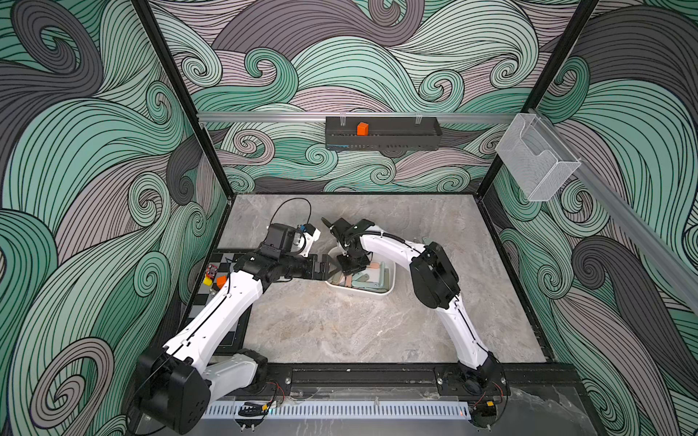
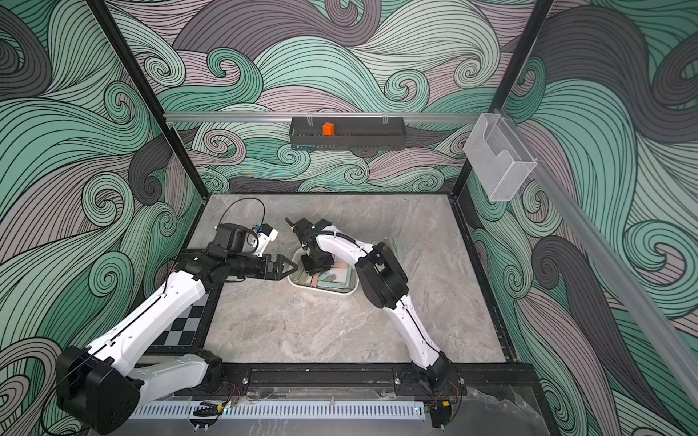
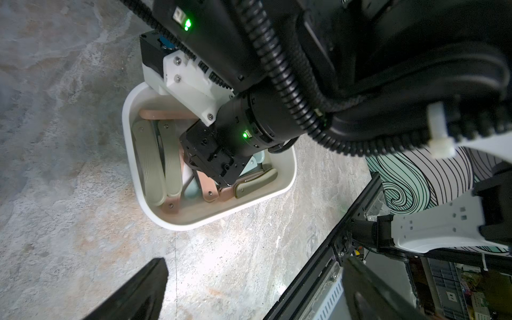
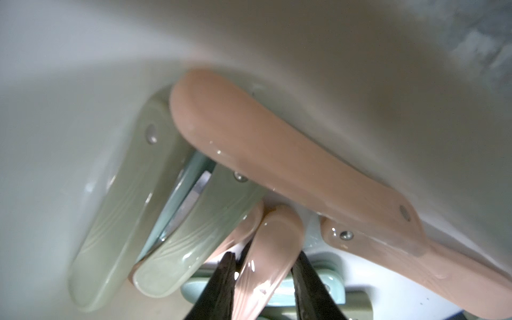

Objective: Take the fruit knife out of the storage box
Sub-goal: Pick up the fruit knife from the storage box.

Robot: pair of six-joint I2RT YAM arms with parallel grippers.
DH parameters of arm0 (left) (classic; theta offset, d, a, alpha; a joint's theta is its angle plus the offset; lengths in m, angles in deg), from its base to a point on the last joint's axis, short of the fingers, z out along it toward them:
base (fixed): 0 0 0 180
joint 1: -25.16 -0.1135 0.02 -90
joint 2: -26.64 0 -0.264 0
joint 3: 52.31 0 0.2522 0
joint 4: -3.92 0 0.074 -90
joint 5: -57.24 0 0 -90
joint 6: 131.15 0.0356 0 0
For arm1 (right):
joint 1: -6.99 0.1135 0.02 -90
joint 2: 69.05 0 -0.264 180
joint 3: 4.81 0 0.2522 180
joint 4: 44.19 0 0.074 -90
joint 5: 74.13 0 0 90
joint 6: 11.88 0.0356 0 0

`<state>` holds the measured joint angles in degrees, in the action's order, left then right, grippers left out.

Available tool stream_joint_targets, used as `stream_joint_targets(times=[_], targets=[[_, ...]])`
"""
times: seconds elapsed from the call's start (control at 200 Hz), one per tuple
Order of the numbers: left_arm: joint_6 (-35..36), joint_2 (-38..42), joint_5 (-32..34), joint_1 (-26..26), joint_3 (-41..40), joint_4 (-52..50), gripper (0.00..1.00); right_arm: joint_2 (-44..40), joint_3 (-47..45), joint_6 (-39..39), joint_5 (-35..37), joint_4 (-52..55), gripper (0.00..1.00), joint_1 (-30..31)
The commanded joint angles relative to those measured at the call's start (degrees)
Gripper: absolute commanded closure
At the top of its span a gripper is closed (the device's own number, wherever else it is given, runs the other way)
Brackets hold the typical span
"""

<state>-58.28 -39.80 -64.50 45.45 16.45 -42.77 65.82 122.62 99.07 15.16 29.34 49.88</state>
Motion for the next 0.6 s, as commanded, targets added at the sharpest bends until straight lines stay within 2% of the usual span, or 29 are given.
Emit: stream_joint_targets(times=[0.0, 0.16, 0.595], targets=[[1.0, 0.34, -0.26, -0.36, 1.69, 0.14, 0.01, -1.62, -0.21, -1.16, 1.81, 1.29, 0.69, -0.21], [0.95, 0.3, 0.04, -0.33, 1.79, 0.21, 0.01, -2.4, 0.13, -1.87, 2.13, 1.26, 0.74, -0.44], [0.93, -0.35, 0.28, -0.32, 2.39, 0.89, 0.01, -4.61, 1.29, -3.4, 3.38, 1.25, 0.78, -1.06]])
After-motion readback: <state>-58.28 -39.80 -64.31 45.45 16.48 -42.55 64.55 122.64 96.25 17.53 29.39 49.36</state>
